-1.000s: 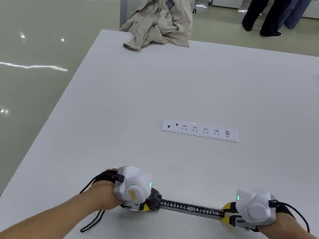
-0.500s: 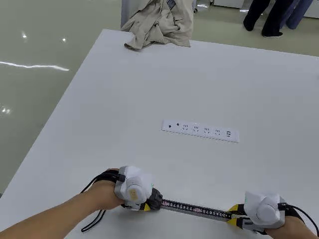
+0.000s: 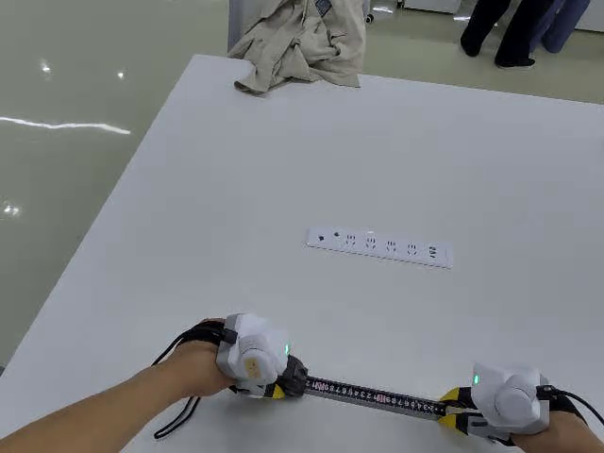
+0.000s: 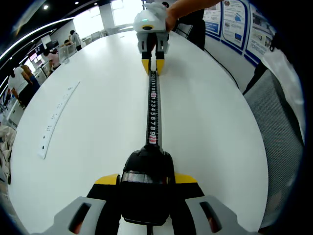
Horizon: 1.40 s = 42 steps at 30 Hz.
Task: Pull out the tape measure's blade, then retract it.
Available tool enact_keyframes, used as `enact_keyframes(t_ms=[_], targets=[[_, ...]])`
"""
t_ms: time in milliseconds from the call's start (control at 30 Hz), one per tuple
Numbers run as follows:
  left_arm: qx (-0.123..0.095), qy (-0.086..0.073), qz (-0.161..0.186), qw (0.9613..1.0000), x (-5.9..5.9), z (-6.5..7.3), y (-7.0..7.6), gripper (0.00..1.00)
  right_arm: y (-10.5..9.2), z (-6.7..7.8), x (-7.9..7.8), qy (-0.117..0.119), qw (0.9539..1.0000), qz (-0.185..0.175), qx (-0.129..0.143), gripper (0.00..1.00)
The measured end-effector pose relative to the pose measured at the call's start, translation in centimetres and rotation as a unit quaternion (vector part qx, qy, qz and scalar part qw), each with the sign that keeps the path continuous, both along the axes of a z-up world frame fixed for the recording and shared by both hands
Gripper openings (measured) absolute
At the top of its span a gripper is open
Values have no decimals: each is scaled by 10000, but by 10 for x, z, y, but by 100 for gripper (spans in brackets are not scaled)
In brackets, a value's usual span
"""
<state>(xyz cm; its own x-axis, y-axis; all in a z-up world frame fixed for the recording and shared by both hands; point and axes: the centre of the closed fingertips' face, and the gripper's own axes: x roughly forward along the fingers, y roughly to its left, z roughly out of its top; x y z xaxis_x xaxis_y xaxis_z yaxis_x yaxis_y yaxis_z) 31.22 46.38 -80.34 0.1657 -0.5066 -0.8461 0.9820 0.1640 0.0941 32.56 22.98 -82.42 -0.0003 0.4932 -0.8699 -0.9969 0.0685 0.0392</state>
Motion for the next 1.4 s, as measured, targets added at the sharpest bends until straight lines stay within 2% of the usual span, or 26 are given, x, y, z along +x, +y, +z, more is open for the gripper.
enact_keyframes(t_ms=[600,1167,1400], targets=[[15,-4,-22,10000,0,0,0,37,-4,0,0,-43,9999,48,-96,12],[52,-21,-13,10000,0,0,-1,37,-3,-2,0,-134,9992,77,-381,14],[70,-63,-26,10000,0,-1,-1,37,-3,-2,1,-90,9989,-18,-449,15]])
